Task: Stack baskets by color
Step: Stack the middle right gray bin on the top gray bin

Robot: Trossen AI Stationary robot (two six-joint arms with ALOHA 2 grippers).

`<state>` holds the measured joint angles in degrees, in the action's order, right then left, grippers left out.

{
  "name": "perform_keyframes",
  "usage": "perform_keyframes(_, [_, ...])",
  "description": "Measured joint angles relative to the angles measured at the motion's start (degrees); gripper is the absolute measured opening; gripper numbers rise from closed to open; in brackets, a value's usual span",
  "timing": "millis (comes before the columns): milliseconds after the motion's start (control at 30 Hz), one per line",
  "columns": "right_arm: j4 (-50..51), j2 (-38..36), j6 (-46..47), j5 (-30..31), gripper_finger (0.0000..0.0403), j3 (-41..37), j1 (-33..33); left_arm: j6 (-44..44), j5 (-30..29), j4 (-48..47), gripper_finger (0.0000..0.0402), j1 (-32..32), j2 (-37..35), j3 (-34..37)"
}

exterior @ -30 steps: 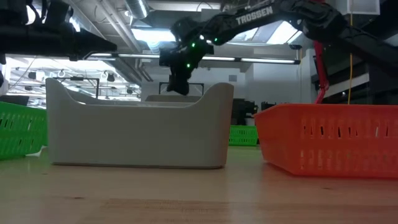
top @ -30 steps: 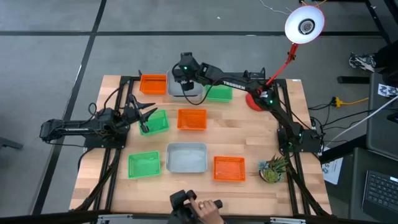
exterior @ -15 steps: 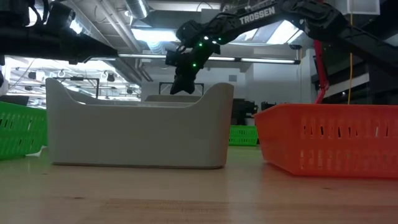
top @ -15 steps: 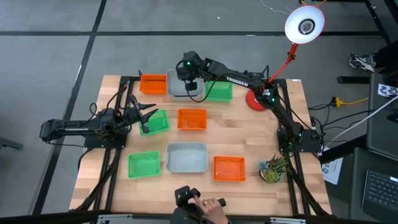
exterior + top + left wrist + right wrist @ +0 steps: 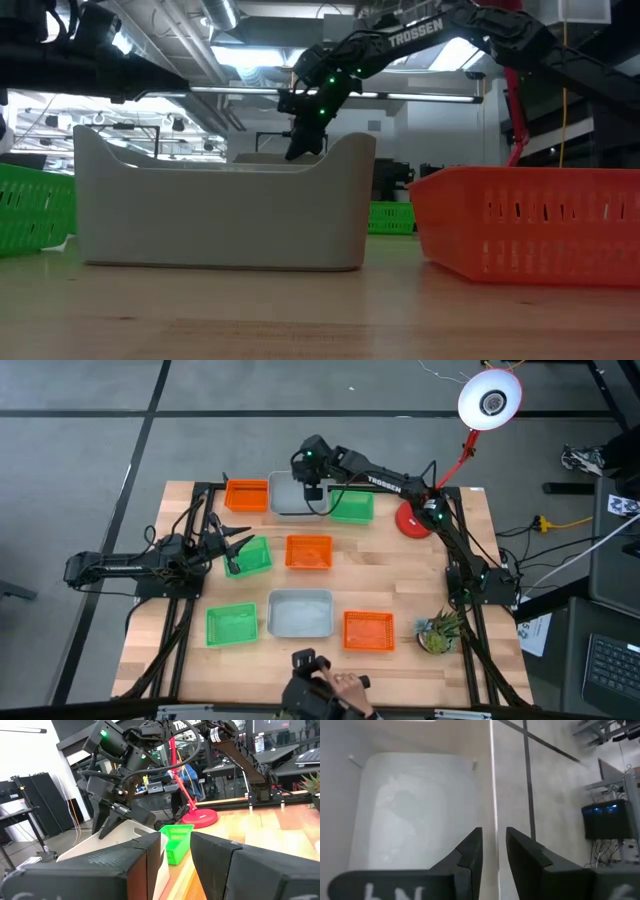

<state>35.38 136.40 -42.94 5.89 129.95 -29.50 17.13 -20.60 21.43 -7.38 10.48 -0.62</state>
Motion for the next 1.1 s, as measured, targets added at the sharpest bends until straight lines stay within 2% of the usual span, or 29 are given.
perform_keyframes(267, [1.43, 0.00, 3.63, -0.89, 0.0077, 0.00, -0.67, 0.02, 0.02, 0.02, 0.0100, 0.00, 0.00, 0.00])
perform_keyframes(467, [1.60, 0.02, 3.70, -1.22, 0.0010, 0.00, -0.67, 0.02, 0.02, 0.02, 0.0100, 0.00, 0.01, 0.00])
perform_keyframes(867, [3.73, -1.33, 3.71, -1.03, 0.0002, 4.25, 0.02, 0.02, 0.04, 0.04, 0.0100, 0.00, 0.00, 0.00])
perform_keyframes(1100, [8.99, -3.96, 3.94, -4.86, 0.0001, 5.11, 0.30, 0.02, -0.11, 0.05, 0.0100, 0.04, 0.02, 0.00])
